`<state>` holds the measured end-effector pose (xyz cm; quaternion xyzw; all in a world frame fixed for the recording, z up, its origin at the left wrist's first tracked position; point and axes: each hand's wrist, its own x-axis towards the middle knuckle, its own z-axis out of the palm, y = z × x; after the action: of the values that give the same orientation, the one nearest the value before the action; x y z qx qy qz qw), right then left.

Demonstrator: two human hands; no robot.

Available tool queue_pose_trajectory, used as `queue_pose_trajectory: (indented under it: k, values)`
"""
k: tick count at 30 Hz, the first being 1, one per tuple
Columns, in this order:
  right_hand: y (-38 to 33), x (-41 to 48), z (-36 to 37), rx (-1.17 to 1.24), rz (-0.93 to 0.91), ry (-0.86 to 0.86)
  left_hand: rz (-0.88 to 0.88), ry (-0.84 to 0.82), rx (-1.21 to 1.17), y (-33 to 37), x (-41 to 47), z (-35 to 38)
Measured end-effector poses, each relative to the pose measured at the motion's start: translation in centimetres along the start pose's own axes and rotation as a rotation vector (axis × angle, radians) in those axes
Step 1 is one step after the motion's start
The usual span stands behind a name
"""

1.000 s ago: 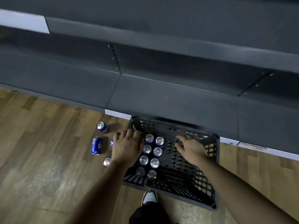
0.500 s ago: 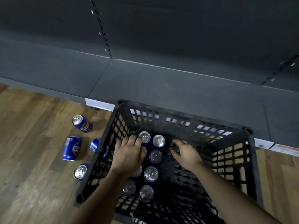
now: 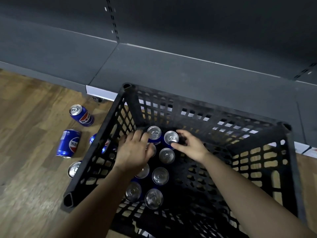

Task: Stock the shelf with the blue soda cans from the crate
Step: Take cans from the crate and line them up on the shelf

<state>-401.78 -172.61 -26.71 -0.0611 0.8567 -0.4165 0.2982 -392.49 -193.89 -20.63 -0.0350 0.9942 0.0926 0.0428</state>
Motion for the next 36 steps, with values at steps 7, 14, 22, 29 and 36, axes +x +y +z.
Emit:
queue_pose_trajectory:
  k: [7, 14, 22, 29, 36]
  values:
    - [-0.3, 1.3, 0.6, -0.097, -0.026, 0.015, 0.015, 0.01, 0.005, -0.7, 0.3, 0.3]
    - [-0.7, 1.8, 1.0, -0.053, -0.047, 0.02, -0.002, -0.027, -0.011, -0.9, 0.5, 0.6]
    - [-0.2, 2.2, 1.4, -0.005, -0.084, 0.057, -0.02, -0.013, -0.015, -1.0, 0.8, 0.8]
    - [-0.1, 2.4, 1.8, 0.078, -0.078, 0.076, -0.004, -0.006, 0.002, -0.9, 1.1, 0.7]
    - [-1.9, -0.3, -1.1, 0.156, -0.05, 0.165, 0.042, 0.0, 0.065, 1.0, 1.8, -2.9]
